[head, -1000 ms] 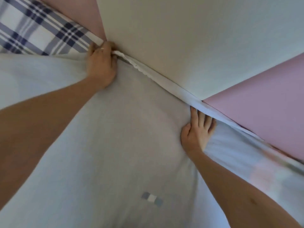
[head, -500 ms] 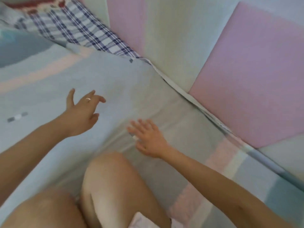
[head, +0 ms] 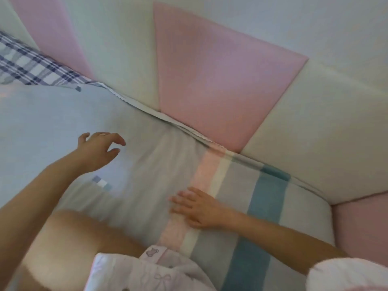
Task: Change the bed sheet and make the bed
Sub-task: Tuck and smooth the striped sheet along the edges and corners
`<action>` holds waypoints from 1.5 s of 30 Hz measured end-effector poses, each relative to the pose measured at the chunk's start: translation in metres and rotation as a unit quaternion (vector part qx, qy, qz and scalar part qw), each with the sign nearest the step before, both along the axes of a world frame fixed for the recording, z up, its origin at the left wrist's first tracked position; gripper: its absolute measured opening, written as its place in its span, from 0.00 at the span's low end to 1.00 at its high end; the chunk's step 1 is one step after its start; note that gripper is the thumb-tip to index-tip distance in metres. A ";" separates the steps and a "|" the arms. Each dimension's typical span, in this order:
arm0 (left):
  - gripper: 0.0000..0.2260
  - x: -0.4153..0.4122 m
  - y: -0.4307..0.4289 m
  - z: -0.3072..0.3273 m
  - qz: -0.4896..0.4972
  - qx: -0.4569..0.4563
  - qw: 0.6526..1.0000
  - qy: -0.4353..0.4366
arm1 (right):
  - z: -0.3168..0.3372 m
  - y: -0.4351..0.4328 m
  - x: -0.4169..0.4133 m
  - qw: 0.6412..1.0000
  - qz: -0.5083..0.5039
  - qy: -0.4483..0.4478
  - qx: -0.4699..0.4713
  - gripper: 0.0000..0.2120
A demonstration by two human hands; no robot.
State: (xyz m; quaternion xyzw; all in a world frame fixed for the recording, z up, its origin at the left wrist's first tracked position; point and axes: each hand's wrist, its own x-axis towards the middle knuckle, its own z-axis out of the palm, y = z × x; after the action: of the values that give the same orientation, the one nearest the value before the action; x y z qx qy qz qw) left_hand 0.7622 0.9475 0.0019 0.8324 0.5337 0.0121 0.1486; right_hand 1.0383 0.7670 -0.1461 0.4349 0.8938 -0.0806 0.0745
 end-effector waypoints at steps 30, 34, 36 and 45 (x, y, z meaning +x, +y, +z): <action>0.12 0.244 -0.107 -0.096 -0.254 -0.207 0.937 -0.126 | 0.025 -0.087 0.206 0.739 -0.652 0.045 0.164 0.02; 0.12 0.246 -0.114 -0.098 -0.263 -0.219 0.931 -0.124 | 0.019 -0.096 0.207 0.711 -0.658 0.081 0.234 0.04; 0.12 0.249 -0.116 -0.097 -0.267 -0.219 0.930 -0.124 | 0.014 -0.104 0.212 0.755 -0.604 0.002 0.255 0.06; 0.12 0.248 -0.118 -0.088 -0.281 -0.213 0.926 -0.136 | 0.023 -0.133 0.229 0.659 -0.725 0.041 0.197 0.08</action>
State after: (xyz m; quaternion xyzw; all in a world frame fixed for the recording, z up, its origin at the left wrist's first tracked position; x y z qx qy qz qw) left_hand 1.0107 0.8298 -0.0861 0.8875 0.2426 -0.0307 0.3906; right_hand 1.2670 0.6339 -0.1234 0.9459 0.2920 0.0506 -0.1319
